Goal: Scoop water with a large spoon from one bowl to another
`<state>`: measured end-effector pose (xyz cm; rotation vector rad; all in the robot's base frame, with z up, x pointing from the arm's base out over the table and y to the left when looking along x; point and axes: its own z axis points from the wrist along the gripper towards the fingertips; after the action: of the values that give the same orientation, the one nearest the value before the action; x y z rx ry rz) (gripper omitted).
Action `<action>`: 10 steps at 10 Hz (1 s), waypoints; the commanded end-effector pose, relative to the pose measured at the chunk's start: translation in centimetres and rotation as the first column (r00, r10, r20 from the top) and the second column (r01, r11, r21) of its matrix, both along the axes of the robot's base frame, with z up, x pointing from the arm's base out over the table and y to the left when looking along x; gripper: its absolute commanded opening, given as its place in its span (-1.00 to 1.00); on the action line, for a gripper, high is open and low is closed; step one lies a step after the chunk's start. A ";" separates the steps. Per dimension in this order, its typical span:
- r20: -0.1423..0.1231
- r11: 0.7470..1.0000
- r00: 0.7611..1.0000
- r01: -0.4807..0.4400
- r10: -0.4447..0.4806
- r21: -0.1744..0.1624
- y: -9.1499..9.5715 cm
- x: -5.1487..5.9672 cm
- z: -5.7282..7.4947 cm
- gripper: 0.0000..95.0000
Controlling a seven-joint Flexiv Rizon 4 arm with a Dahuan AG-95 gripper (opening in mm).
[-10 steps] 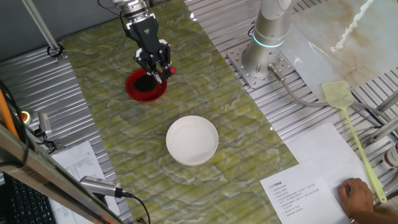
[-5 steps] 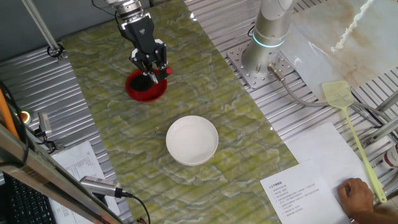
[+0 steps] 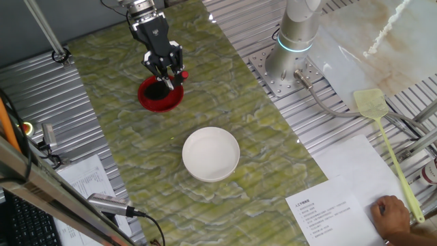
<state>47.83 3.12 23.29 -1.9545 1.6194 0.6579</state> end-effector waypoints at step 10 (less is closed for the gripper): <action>-0.005 0.997 1.000 0.005 -0.005 0.071 -0.2 -0.2 0.2 -1.00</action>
<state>47.67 2.95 23.48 -1.8973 1.5819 0.7087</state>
